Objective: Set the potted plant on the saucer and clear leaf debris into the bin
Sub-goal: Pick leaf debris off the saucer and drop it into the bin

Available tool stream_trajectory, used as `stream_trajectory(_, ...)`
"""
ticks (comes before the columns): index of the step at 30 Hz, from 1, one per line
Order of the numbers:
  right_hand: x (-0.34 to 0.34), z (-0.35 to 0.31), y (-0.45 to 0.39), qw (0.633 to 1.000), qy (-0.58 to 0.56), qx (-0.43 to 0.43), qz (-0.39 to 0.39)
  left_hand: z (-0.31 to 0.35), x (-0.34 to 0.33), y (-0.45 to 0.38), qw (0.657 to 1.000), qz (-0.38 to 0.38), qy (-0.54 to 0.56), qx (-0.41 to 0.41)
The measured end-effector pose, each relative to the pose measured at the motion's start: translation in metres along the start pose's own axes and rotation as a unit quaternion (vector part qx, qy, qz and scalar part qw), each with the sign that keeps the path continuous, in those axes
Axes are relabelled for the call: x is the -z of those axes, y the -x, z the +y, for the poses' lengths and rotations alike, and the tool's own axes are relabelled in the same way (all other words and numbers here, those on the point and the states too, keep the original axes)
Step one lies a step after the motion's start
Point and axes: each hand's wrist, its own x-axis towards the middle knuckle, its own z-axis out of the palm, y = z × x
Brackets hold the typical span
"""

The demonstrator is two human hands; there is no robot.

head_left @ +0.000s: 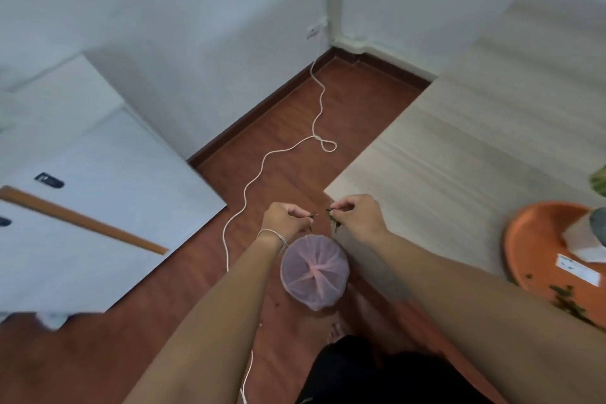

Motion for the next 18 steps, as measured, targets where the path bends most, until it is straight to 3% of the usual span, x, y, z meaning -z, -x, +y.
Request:
stream_trajectory(5,-0.053,-0.004,0.002,0.996,0.068,0.004,-0.057,-0.04,0.027,0.002,0.999,0.037,-0.003,0.036)
stream_trajectory(12,-0.092,-0.003,-0.01,0.992,0.104,0.023,-0.062,-0.063,0.037,-0.016,0.997,0.059,-0.02,0.037)
stream_trajectory(18,-0.096,0.008,-0.024,0.988,0.134,0.014,-0.075,-0.077,0.032,-0.037,0.998,0.021,-0.004,0.059)
